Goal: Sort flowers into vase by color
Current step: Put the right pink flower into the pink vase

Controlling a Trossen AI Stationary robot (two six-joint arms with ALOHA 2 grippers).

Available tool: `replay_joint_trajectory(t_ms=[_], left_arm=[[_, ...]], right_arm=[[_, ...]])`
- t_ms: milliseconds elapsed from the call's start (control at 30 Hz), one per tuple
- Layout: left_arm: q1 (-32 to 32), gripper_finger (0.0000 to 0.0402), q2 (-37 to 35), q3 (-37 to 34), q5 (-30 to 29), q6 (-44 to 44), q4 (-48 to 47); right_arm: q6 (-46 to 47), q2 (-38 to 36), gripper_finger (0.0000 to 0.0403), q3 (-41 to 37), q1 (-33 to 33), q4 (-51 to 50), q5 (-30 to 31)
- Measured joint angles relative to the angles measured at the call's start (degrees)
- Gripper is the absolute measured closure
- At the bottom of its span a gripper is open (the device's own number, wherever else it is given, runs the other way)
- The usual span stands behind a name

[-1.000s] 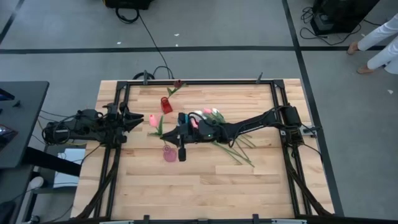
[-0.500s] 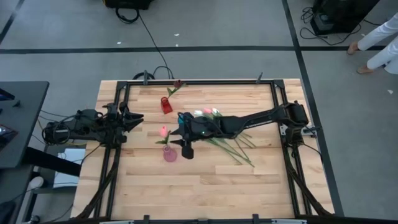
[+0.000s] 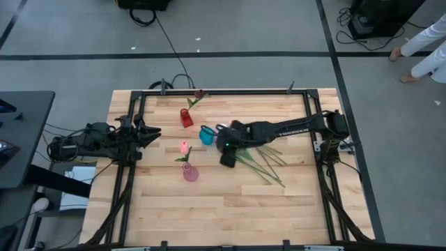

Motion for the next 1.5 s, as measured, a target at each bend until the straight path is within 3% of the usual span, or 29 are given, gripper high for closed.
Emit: replay_joint_trajectory(t_ms=[267, 667, 1000, 1500], left_arm=[[0.0, 0.0295, 0.0, 0.0, 0.2, 0.0, 0.0], [0.0, 0.0295, 0.0, 0.0, 0.3, 0.0, 0.0], [0.0, 0.0295, 0.0, 0.0, 0.3, 0.0, 0.0], [0.0, 0.0295, 0.0, 0.0, 0.1, 0.0, 0.2]], right_arm=[[8.7, 0.0, 0.0262, -6.0, -5.6, -16.6, 2.2], [7.5, 0.0, 0.0288, -14.7, -11.2, -14.1, -2.7], [6.8, -0.4, 0.0300, -14.9, -11.2, -13.3, -7.0], [6.2, -1.0, 0.0315, -16.5, -11.7, -8.4, -7.3]])
